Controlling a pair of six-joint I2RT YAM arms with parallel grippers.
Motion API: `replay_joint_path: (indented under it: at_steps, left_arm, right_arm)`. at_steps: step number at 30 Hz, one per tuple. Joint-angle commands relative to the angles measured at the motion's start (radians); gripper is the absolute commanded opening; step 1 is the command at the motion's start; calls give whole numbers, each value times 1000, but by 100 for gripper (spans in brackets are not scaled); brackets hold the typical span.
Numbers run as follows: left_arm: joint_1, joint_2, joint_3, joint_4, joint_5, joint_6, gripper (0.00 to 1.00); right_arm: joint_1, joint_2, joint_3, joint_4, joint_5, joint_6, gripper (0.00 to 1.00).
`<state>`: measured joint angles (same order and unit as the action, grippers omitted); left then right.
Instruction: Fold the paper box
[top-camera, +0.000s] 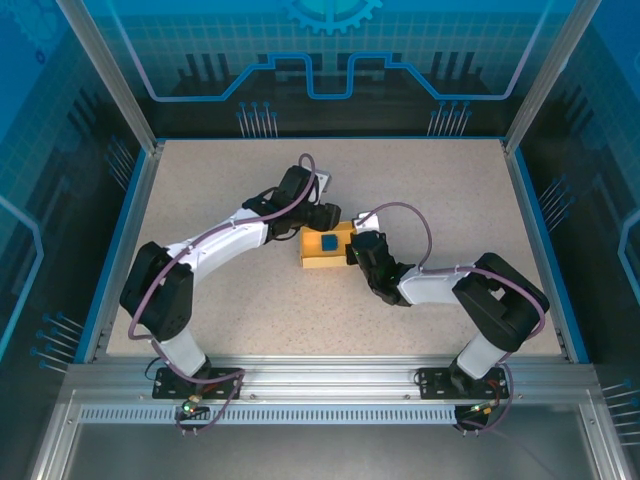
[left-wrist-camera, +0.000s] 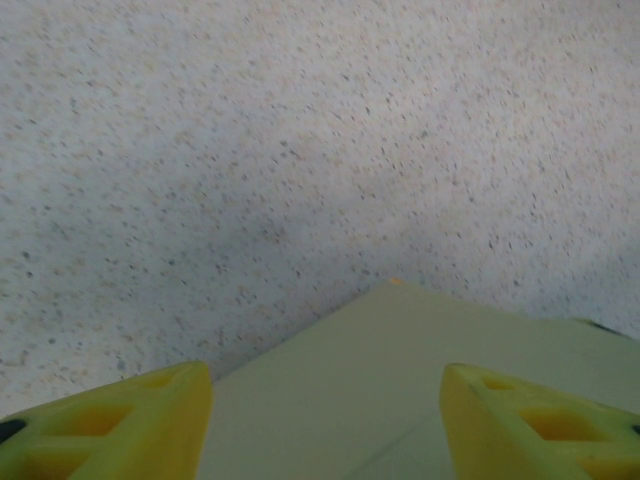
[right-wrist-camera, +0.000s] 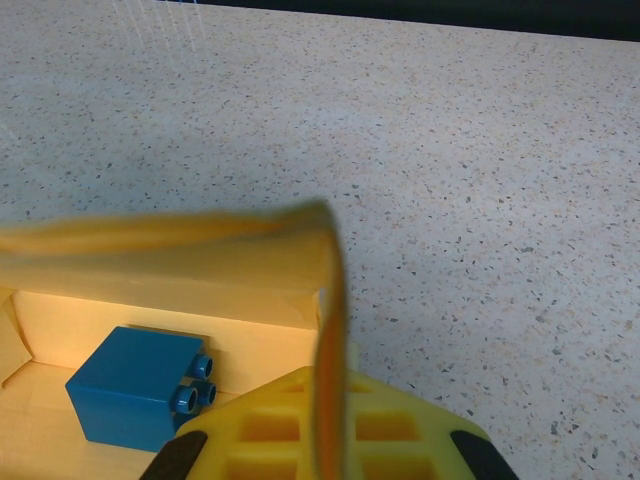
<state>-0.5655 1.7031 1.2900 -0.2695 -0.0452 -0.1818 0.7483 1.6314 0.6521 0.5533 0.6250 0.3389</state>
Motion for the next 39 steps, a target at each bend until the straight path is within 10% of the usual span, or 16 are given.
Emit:
replay_joint_path:
  at_steps: [1,39]
  left_arm:
    - [6,16,38,-55,85,19,62]
    - [-60,-11,-118,11,182,-78,59]
  right_arm:
    - [21,-11,-22,14,25,-9,0]
    - [72,-91,-98,-18,82,-3,11]
